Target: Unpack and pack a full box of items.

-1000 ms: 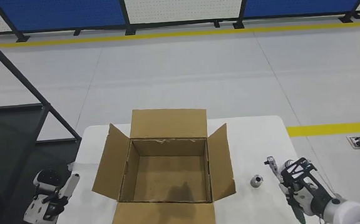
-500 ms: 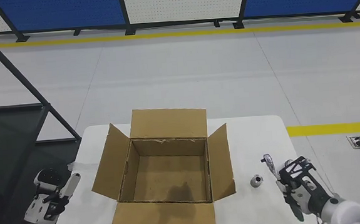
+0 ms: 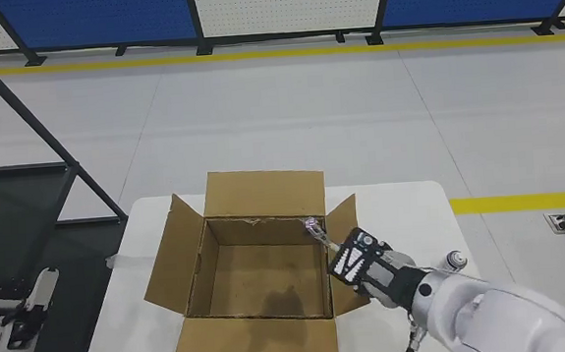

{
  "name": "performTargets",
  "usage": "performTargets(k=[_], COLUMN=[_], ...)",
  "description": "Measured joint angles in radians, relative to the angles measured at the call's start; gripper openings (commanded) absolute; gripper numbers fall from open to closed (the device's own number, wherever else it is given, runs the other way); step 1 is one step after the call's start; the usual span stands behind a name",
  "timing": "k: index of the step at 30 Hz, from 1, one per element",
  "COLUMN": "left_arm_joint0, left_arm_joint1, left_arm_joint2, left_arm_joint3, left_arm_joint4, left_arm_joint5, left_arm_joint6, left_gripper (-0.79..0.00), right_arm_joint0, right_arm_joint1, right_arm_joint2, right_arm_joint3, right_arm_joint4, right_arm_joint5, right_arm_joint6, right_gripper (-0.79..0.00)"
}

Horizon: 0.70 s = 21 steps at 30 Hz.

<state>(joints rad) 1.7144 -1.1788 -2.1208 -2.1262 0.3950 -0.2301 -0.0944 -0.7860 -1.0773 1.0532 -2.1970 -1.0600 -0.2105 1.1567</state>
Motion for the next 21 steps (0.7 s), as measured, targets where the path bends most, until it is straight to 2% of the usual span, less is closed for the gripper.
performTargets(k=[6, 9, 11, 21], left_arm_joint0=[0.052, 0.059, 0.059, 0.058], left_arm_joint1=[-0.009, -0.010, -0.010, -0.010], left_arm_joint2=[-0.035, -0.037, -0.037, -0.036], left_arm_joint3=[-0.014, -0.018, -0.017, -0.017], left_arm_joint4=[-0.029, -0.031, -0.031, -0.031], left_arm_joint5=[-0.016, -0.018, -0.018, -0.018], left_arm_joint6=[0.030, 0.033, 0.033, 0.033], left_gripper=[0.000, 0.000, 0.000, 0.000], right_arm_joint0=[0.330, 0.440, 0.458, 0.452], right_arm_joint1=[-0.105, -0.162, -0.169, -0.167], right_arm_joint2=[-0.325, -0.446, -0.465, -0.457], right_arm_joint3=[0.288, 0.431, 0.466, 0.450], right_arm_joint4=[0.055, 0.091, 0.096, 0.095], right_arm_joint5=[0.088, 0.121, 0.125, 0.124], right_arm_joint6=[-0.021, -0.035, -0.036, -0.036], right_gripper=[-0.785, -0.785, -0.785, -0.785])
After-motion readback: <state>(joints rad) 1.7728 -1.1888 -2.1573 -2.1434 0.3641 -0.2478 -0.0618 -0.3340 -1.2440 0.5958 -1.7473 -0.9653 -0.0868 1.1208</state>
